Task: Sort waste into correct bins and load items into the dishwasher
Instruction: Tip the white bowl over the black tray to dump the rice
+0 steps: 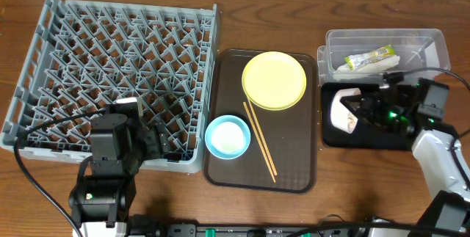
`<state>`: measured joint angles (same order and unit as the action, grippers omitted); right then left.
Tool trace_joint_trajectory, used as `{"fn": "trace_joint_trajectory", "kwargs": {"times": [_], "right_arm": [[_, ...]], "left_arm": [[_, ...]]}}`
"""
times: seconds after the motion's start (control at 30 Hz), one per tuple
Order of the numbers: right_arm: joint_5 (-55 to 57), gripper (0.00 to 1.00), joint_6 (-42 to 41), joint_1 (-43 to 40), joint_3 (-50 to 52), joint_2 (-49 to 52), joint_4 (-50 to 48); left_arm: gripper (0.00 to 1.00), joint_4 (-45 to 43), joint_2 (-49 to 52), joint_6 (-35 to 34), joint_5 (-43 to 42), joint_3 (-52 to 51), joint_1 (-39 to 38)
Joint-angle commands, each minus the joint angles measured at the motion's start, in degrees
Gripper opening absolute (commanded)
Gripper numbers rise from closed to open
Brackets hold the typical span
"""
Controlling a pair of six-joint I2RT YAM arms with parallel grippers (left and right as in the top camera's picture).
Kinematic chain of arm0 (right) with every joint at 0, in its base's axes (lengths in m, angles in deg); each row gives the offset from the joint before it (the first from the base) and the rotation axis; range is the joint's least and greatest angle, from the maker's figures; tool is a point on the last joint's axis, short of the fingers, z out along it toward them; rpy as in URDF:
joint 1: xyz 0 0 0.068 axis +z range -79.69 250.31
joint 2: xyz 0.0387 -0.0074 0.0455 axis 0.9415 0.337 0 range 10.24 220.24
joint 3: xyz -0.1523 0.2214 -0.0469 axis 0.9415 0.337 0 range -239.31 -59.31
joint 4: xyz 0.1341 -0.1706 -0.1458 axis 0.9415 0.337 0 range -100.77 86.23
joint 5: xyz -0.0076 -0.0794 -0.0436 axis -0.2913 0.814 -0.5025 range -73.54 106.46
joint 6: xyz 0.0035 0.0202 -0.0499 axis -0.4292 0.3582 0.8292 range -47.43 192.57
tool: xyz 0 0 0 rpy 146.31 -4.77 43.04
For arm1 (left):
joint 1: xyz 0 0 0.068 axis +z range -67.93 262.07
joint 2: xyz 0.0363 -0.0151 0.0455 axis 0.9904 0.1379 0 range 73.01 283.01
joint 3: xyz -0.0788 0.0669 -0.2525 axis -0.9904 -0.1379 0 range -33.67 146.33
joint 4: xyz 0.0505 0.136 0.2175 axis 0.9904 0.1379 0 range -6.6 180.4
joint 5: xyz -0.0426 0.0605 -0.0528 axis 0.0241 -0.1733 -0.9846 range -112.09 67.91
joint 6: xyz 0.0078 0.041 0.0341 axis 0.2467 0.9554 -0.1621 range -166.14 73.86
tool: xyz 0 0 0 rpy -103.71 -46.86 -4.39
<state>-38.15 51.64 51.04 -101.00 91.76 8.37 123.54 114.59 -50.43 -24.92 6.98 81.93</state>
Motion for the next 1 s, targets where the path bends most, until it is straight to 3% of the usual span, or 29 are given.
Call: {"fn": "trace_joint_trajectory", "kwargs": {"times": [0.0, 0.3, 0.5, 0.83, 0.97], "right_arm": [[-9.8, 0.01, -1.0, -3.9, 0.3, 1.4, -1.6], [-20.8, 0.01, -8.6, -11.8, 0.3, 7.8, -8.3], [-26.8, 0.01, -9.3, -17.8, 0.3, 10.8, -10.8], [-30.0, 0.01, -10.4, -26.0, 0.3, 12.2, -12.3], [-30.6, 0.01, -15.9, -27.1, 0.3, 12.2, -13.0]], "left_arm": [[0.86, 0.2, -0.1, -0.1, -0.2, 1.4, -0.3], [0.86, 0.2, -0.1, -0.1, -0.2, 1.4, -0.3], [0.86, 0.2, -0.1, -0.1, -0.2, 1.4, -0.3], [0.86, 0.2, -0.1, -0.1, -0.2, 1.4, -0.3], [0.86, 0.2, -0.1, -0.1, -0.2, 1.4, -0.3]]}}
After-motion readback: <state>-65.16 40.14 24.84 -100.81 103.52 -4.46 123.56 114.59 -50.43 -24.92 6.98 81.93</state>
